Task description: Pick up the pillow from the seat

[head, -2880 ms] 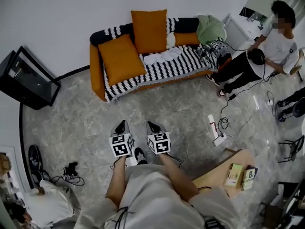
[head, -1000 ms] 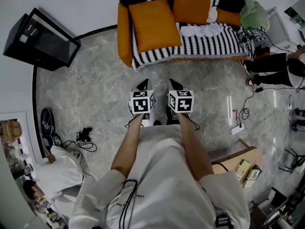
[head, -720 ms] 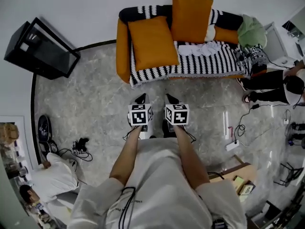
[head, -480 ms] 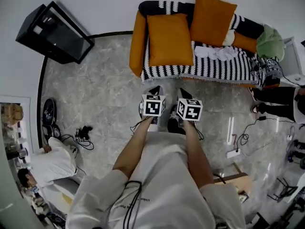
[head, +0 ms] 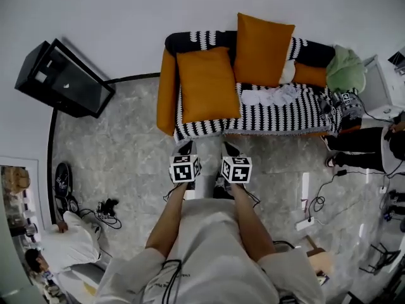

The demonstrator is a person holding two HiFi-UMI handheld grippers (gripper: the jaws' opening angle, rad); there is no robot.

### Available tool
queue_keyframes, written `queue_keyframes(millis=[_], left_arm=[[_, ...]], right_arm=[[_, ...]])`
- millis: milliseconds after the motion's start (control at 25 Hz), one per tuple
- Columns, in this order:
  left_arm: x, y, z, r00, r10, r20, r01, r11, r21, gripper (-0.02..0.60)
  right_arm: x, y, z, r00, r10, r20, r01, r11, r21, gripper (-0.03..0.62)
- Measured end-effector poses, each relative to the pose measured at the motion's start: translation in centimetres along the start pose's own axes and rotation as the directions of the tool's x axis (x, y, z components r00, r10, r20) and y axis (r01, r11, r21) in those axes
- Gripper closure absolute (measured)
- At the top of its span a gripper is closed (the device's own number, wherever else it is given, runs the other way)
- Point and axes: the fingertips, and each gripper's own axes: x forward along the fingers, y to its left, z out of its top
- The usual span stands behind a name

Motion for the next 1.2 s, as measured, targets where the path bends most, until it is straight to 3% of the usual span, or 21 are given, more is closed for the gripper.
queue_keyframes(millis=[200,520,960,1200], left_arm=[[1.9,0.3,1.4,0.998,0.065,-0.017,-0.065,0.998,-0.025,0.572],[3.7,1.1,1.8,0.989,0.142,-0.046,-0.145,0.988,-0.059,0.572],[5.1,1.3,1.8,0.989,0.137,-0.055,-0.142,0.985,-0.095,0.574],[7.8,2.0,2.8,0.993,0.105,-0.054,-0.108,0.992,-0.072,0.572]], right_arm=[[2.0,-2.7,1.1,1.0,0.019,-0.019,-0.018,0.999,0.048,0.586],[4.4,-4.4,2.6,0.998,0.04,-0.052,-0.041,0.999,-0.016,0.586],[5.5,-4.9,4.0,0.997,0.053,-0.057,-0.054,0.998,-0.023,0.586],[7.1,-5.9,4.0,0.998,0.022,-0.058,-0.023,1.0,-0.014,0.586]])
